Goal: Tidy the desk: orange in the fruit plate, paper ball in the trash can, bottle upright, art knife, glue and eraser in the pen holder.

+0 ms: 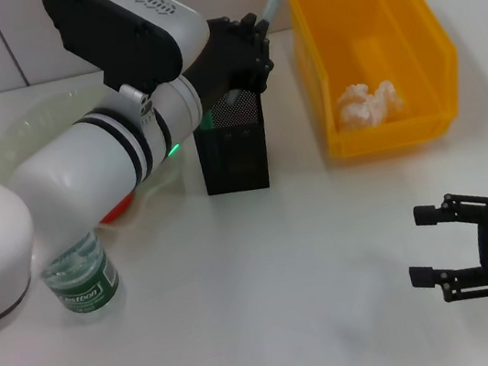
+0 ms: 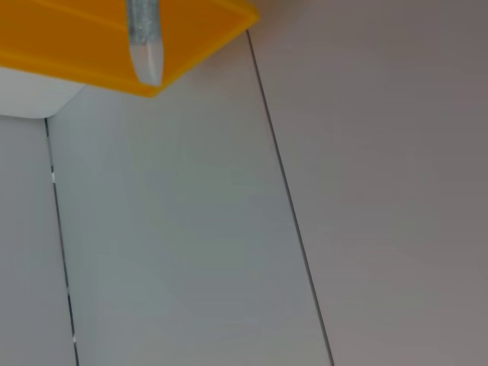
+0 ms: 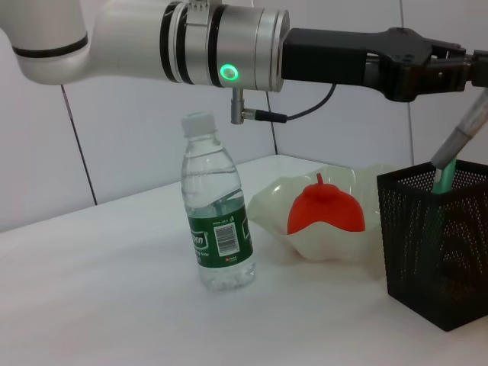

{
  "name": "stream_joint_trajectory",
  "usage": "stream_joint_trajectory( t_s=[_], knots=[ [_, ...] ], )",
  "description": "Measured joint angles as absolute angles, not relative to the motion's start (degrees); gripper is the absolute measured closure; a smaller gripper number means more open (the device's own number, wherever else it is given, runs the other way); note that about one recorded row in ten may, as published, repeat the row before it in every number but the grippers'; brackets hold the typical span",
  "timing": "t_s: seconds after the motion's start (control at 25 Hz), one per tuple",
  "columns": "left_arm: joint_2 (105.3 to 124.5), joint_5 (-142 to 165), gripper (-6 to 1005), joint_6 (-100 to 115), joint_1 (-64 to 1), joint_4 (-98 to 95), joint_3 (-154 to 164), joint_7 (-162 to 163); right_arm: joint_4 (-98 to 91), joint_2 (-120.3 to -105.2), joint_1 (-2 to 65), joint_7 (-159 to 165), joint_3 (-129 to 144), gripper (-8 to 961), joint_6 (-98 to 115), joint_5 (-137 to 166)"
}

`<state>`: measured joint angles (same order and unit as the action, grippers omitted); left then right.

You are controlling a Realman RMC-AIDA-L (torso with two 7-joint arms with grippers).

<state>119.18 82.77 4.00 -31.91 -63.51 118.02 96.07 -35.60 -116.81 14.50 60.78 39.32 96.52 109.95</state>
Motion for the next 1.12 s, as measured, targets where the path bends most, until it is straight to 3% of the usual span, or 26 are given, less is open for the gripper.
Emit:
stream_joint_trajectory(
  t_s=[0.4,0.6,0.72,0.8,1.08,1.12],
  knots=[
    [119.18,81.27,943,3.54,-31.6,-62.35,117.79,96.16,-35.59,-116.81,14.42,61.06,39.4,115,96.68,109.95],
    [119.11,81.21,877,3.58,-30.09,-65.0,117.82,95.9,-35.59,-116.81,14.33,61.1,39.4,115,96.77,110.0],
    [118.82,81.64,837,5.74,-27.06,-70.24,117.86,94.22,-35.59,-116.81,14.32,61.11,39.2,115,96.78,110.03],
    [118.58,81.02,811,21.95,-20.69,-79.32,111.22,91.77,-35.59,-116.81,14.32,61.1,38.92,115,96.79,110.04],
    [118.4,67.79,578,64.27,-19.68,-74.34,89.62,83.08,-35.66,-116.81,14.32,60.91,38.77,115,97.66,109.72],
    [118.41,66.73,458,69.49,-20.1,-71.38,86.22,81.6,-35.77,-116.81,14.33,60.88,38.61,115,97.88,109.65]
  ],
)
